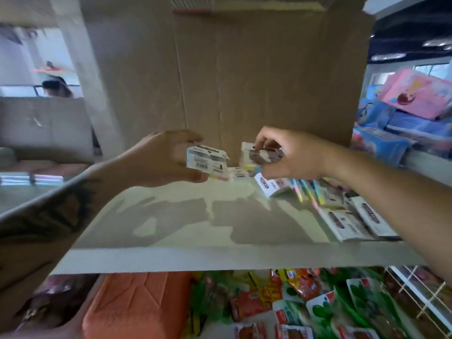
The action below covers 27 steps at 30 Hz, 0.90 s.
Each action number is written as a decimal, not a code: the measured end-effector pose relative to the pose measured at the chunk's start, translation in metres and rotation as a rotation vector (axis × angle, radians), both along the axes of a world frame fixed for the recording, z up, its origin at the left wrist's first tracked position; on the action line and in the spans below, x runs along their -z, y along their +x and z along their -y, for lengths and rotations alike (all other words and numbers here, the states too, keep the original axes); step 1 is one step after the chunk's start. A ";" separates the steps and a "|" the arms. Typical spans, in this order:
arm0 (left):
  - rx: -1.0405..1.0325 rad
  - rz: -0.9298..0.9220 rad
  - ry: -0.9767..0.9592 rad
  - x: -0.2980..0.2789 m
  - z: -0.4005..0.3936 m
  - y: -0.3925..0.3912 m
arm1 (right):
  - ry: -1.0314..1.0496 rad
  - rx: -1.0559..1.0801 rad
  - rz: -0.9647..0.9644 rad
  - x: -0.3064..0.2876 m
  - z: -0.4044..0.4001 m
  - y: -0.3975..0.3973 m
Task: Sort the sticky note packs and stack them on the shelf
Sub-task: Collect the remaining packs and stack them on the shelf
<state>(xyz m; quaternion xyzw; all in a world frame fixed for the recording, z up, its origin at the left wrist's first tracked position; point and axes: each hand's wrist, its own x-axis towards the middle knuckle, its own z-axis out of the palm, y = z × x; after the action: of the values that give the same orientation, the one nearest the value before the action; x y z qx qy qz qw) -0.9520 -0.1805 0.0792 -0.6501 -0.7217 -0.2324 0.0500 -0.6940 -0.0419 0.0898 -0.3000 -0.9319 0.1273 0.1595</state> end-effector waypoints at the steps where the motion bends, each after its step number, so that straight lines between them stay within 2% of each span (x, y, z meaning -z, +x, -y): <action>1: -0.007 0.020 -0.001 0.003 0.018 -0.018 | -0.011 -0.024 0.004 0.001 0.011 -0.020; 5: -0.110 0.092 0.002 0.022 0.090 -0.096 | -0.039 -0.115 0.016 0.009 0.059 -0.108; 15: -0.305 0.247 -0.077 0.062 0.247 -0.258 | 0.045 -0.219 0.089 0.047 0.172 -0.301; 27: -0.537 0.269 0.015 0.085 0.355 -0.374 | 0.116 -0.392 0.174 0.048 0.262 -0.467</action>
<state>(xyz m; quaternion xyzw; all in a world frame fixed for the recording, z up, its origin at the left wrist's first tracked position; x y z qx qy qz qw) -1.3259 -0.5359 -0.0063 -0.3989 -0.8663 -0.3002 0.0181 -1.1611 -0.3043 0.0420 -0.1131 -0.9884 0.0756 0.0676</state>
